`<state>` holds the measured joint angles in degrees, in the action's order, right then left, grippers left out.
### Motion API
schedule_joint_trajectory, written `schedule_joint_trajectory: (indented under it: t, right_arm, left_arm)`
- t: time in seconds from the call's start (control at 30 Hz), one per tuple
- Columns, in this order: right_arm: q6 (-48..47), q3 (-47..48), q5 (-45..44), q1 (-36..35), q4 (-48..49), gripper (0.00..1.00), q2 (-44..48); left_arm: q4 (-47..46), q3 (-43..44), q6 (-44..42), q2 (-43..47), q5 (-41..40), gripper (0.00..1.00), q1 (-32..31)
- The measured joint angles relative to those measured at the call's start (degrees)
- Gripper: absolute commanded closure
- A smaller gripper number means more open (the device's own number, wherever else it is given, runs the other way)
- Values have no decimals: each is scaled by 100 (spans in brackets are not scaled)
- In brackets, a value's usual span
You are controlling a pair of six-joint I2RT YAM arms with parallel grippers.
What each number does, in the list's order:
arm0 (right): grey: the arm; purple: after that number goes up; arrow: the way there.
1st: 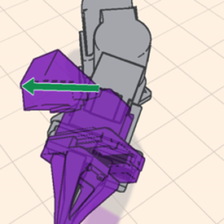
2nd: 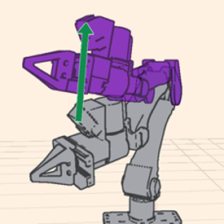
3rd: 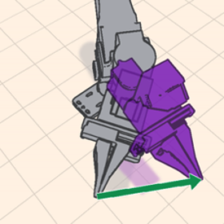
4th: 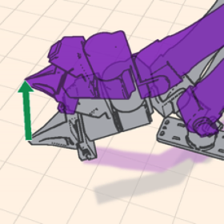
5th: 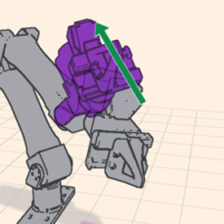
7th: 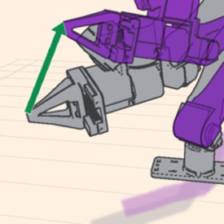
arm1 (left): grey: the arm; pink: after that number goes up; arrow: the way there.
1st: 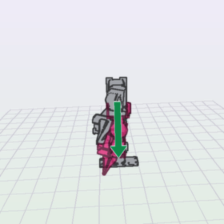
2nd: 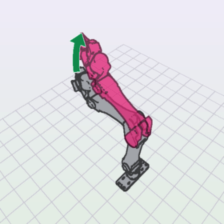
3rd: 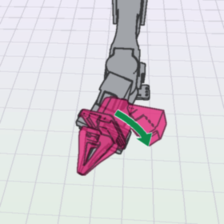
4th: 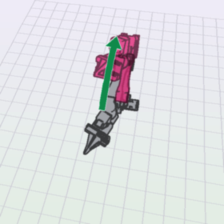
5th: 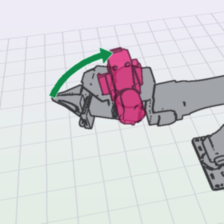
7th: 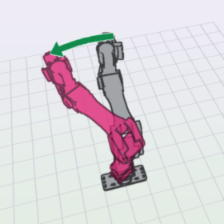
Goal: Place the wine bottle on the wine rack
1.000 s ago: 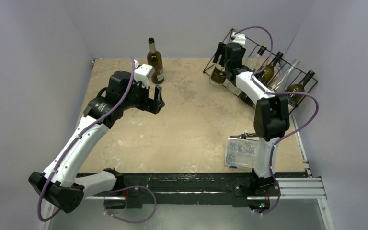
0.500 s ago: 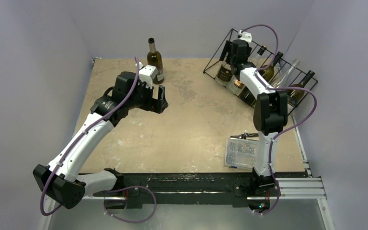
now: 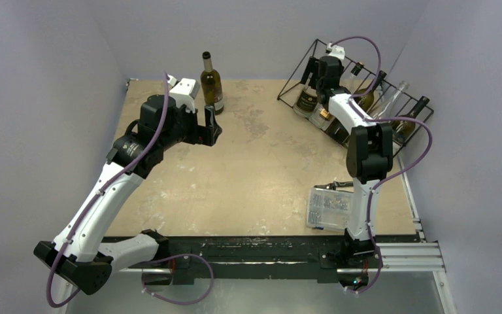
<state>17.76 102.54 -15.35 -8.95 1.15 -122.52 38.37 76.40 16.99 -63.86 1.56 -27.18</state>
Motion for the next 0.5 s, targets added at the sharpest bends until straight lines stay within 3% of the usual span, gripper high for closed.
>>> schedule_joint_trajectory:
  t: [0.5]
  right_arm:
    - [20, -15, 315, 87, 109, 100, -175]
  left_arm:
    - [50, 11, -256, 13, -365, 9, 0]
